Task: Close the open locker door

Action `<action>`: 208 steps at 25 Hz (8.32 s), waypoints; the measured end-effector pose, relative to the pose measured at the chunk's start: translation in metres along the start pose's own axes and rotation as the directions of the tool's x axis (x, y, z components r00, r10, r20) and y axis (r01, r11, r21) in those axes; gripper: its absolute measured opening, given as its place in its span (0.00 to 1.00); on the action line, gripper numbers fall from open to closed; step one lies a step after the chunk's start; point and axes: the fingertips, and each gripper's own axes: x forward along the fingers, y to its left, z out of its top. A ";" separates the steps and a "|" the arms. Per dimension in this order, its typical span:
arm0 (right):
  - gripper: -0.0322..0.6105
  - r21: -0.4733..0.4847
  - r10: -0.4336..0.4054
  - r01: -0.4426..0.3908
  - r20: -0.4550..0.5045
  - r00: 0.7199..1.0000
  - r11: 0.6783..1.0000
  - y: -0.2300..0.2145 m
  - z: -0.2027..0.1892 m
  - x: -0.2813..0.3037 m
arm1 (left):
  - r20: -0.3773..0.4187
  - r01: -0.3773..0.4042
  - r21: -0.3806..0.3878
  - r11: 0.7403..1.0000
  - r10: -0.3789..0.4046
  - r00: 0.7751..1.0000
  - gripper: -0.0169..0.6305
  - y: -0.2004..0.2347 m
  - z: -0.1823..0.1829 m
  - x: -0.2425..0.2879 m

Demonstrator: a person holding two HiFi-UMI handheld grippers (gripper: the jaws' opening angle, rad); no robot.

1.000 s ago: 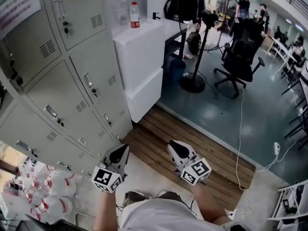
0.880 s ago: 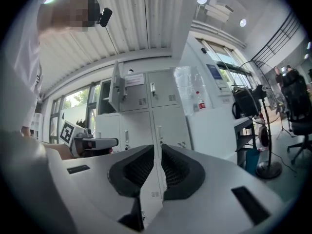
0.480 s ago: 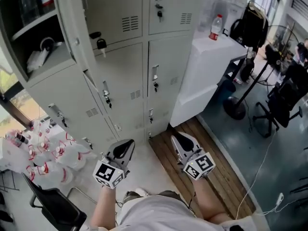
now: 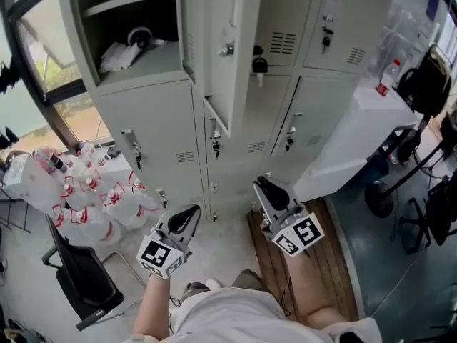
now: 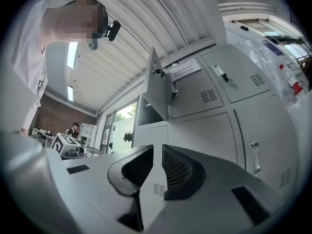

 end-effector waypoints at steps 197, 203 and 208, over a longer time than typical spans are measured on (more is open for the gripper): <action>0.04 0.143 0.529 -0.510 -0.195 0.826 0.848 0.216 -0.137 0.251 | -0.106 -0.583 -0.189 0.790 0.574 0.812 0.03 0.193 -0.081 -0.214; 0.04 0.154 0.510 -0.486 -0.250 0.823 0.860 0.204 -0.165 0.219 | -0.129 -0.544 -0.191 0.817 0.529 0.839 0.03 0.179 -0.090 -0.198; 0.04 0.148 0.505 -0.483 -0.281 0.816 0.863 0.199 -0.179 0.199 | -0.137 -0.522 -0.188 0.832 0.505 0.852 0.03 0.172 -0.092 -0.191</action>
